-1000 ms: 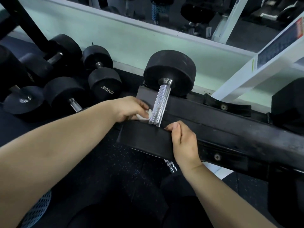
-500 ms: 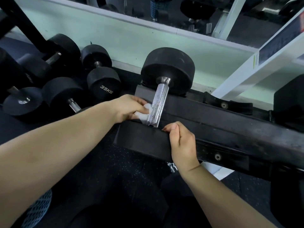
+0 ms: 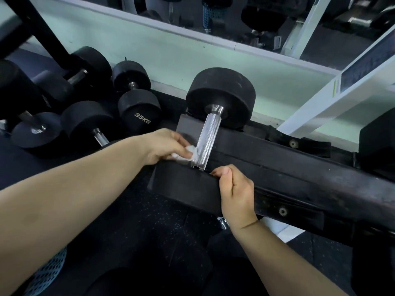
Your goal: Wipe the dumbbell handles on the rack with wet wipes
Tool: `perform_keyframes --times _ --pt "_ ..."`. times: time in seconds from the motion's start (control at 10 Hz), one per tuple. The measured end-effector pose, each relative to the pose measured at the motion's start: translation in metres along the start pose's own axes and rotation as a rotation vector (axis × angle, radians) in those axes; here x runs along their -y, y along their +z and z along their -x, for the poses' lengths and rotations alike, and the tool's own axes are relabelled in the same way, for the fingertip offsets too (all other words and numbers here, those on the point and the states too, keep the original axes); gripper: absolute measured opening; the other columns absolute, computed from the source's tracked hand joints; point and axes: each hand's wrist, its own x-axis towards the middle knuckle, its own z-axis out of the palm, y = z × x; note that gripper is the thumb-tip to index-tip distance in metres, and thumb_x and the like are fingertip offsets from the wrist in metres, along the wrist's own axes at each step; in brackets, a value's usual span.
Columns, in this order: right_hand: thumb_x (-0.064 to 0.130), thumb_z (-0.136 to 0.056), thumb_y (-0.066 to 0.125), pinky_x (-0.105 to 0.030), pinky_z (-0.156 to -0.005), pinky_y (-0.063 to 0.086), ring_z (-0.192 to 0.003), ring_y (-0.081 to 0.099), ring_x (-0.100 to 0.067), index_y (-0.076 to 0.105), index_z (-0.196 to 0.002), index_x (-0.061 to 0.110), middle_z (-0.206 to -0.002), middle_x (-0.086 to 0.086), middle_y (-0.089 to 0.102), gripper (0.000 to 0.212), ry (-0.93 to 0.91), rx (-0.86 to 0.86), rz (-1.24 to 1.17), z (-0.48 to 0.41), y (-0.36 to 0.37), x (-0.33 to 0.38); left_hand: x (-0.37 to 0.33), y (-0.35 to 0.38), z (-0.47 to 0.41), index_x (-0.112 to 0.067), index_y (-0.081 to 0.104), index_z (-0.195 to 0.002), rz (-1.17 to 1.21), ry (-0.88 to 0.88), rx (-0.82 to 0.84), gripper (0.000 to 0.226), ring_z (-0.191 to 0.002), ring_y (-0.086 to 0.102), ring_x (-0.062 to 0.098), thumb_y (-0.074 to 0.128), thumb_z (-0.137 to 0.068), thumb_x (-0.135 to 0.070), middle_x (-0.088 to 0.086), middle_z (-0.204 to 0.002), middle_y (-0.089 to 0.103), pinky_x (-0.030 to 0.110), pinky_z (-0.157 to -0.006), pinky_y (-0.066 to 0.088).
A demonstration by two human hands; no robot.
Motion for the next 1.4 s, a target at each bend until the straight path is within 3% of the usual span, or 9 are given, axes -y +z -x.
perform_keyframes --times 0.2,0.4,0.5,0.6,0.7,0.8,1.1,1.3,1.4 --pt "0.023 -0.086 0.031 -0.014 -0.061 0.038 -0.073 0.053 -0.016 0.062 -0.068 -0.003 -0.064 -0.011 0.064 0.045 -0.012 -0.002 0.001 -0.001 -0.001 0.0 -0.025 0.014 -0.018 -0.009 0.053 -0.067 0.295 0.145 -0.186 0.026 -0.043 0.058 0.002 0.056 -0.082 0.012 -0.002 -0.054 0.061 0.012 -0.045 0.049" --pt "0.027 -0.084 0.029 -0.01 -0.063 0.037 -0.07 0.05 -0.01 0.062 -0.069 -0.003 -0.064 -0.01 0.062 0.047 -0.004 0.028 0.001 -0.001 -0.002 0.003 -0.006 0.005 0.002 -0.01 0.057 -0.075 -0.009 0.069 -0.099 0.017 -0.062 0.055 0.009 0.062 -0.081 0.004 0.003 -0.072 0.058 0.012 -0.048 0.047" --pt "0.036 -0.083 0.031 -0.011 -0.068 0.039 -0.072 0.05 -0.005 0.063 -0.077 0.003 -0.071 0.007 0.058 0.047 -0.023 0.04 0.044 -0.005 -0.004 0.022 -0.002 0.002 0.023 -0.012 0.06 -0.073 0.137 0.183 -0.198 0.019 -0.064 0.054 0.011 0.061 -0.081 0.005 0.003 -0.07 0.057 0.018 -0.056 0.048" --pt "0.045 -0.081 0.035 -0.003 -0.077 0.034 -0.088 0.045 0.003 0.062 -0.095 0.012 -0.088 0.017 0.053 0.045 -0.128 0.162 0.07 -0.016 0.004 0.068 0.0 -0.006 0.049 -0.016 0.058 -0.073 0.347 0.344 -0.464 0.022 -0.066 0.053 0.01 0.061 -0.082 0.003 -0.001 -0.07 0.055 0.021 -0.065 0.048" --pt "0.046 -0.088 0.041 -0.019 -0.078 0.036 -0.106 0.046 -0.008 0.056 -0.113 0.021 -0.113 0.012 0.056 0.039 -0.271 0.539 0.467 -0.025 0.019 0.098 0.016 -0.02 0.08 -0.022 0.059 -0.072 0.319 0.417 -0.66 0.023 -0.068 0.052 0.009 0.064 -0.081 -0.001 -0.005 -0.072 0.057 0.02 -0.068 0.044" --pt "0.041 -0.092 0.04 -0.024 -0.079 0.038 -0.112 0.045 -0.011 0.051 -0.119 0.026 -0.124 0.014 0.05 0.033 -0.296 0.682 0.728 -0.024 0.025 0.102 0.054 -0.04 0.112 -0.024 0.059 -0.069 0.317 0.348 -0.776 0.026 -0.068 0.052 0.013 0.065 -0.08 -0.001 -0.003 -0.069 0.058 0.027 -0.068 0.044" --pt "0.021 -0.08 0.062 -0.024 -0.066 0.033 -0.1 0.059 -0.021 0.071 -0.094 0.018 -0.116 0.005 0.064 0.017 -0.221 0.479 0.689 -0.01 0.037 0.099 0.178 -0.105 0.179 -0.005 0.063 -0.098 0.056 -0.046 -1.484 0.013 -0.084 0.052 0.015 0.059 -0.086 -0.006 0.0 -0.092 0.059 0.011 -0.064 0.034" --pt "0.006 -0.056 0.082 -0.03 -0.053 0.05 -0.071 0.067 -0.025 0.071 -0.071 0.01 -0.092 -0.006 0.072 0.019 -0.323 0.446 0.629 -0.012 0.037 0.096 0.215 -0.121 0.199 -0.007 0.054 -0.123 -0.127 -0.508 -1.27 0.034 -0.116 0.049 0.033 0.051 -0.09 -0.011 0.015 -0.128 0.054 0.034 -0.088 0.038" --pt "0.004 -0.056 0.082 -0.034 -0.058 0.053 -0.074 0.067 -0.028 0.071 -0.074 0.007 -0.093 -0.01 0.072 0.021 -0.326 0.449 0.618 -0.015 0.041 0.094 0.21 -0.139 0.211 -0.008 0.047 -0.133 -0.253 -0.642 -1.173 0.043 -0.122 0.044 0.034 0.052 -0.09 -0.011 0.016 -0.135 0.047 0.04 -0.095 0.037"
